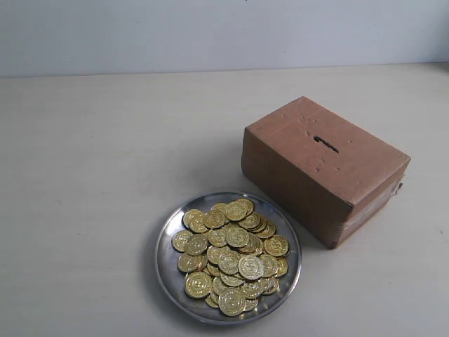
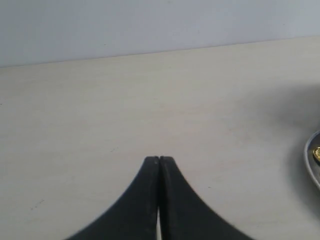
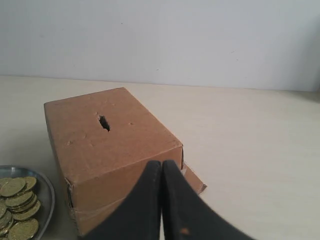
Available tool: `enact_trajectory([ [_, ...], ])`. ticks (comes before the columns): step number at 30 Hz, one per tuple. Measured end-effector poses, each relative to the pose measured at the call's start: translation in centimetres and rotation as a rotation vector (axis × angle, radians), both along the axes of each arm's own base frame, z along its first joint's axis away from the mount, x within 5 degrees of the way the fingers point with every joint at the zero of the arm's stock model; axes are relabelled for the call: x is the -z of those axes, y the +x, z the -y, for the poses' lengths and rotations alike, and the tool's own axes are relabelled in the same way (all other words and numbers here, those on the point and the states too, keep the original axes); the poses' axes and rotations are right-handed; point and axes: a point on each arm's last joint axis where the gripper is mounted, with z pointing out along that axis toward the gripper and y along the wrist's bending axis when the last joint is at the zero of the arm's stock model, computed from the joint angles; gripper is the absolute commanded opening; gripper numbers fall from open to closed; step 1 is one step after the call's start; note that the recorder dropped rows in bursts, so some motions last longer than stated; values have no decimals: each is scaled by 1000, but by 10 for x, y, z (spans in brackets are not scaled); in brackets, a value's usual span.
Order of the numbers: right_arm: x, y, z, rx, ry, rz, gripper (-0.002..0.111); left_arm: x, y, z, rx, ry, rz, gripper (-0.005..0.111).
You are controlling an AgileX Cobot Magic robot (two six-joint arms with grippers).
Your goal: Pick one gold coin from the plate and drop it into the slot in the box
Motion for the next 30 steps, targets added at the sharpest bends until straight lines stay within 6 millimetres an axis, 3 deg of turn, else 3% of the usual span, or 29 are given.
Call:
enact_trajectory([
  [3,-2,0,0,2,1,21,0,-1,1,-1,7,69,29,0],
  [5,-8,1,0,5,53,84,0,-6,2,0,5,18,79,0],
  [8,-21,2,-1,17,286,213,0,-18,3,2,3,-83,209,0],
  [9,-28,1,1,26,460,277,0,-26,3,2,-1,-166,275,0],
  [12,-36,0,4,42,757,351,0,-41,2,2,0,-381,405,0],
  [18,-37,0,6,51,981,353,0,-51,-1,1,15,-629,467,0],
  [22,-35,0,5,51,1002,315,0,-52,-1,1,17,-748,439,0],
  [25,-27,1,-2,46,928,167,0,-49,0,1,12,-794,395,0],
  [28,-49,-7,-7,1,730,93,0,-46,0,6,54,-739,351,0],
  [30,-69,-9,-9,-24,621,82,0,-55,-2,12,147,-649,376,0],
])
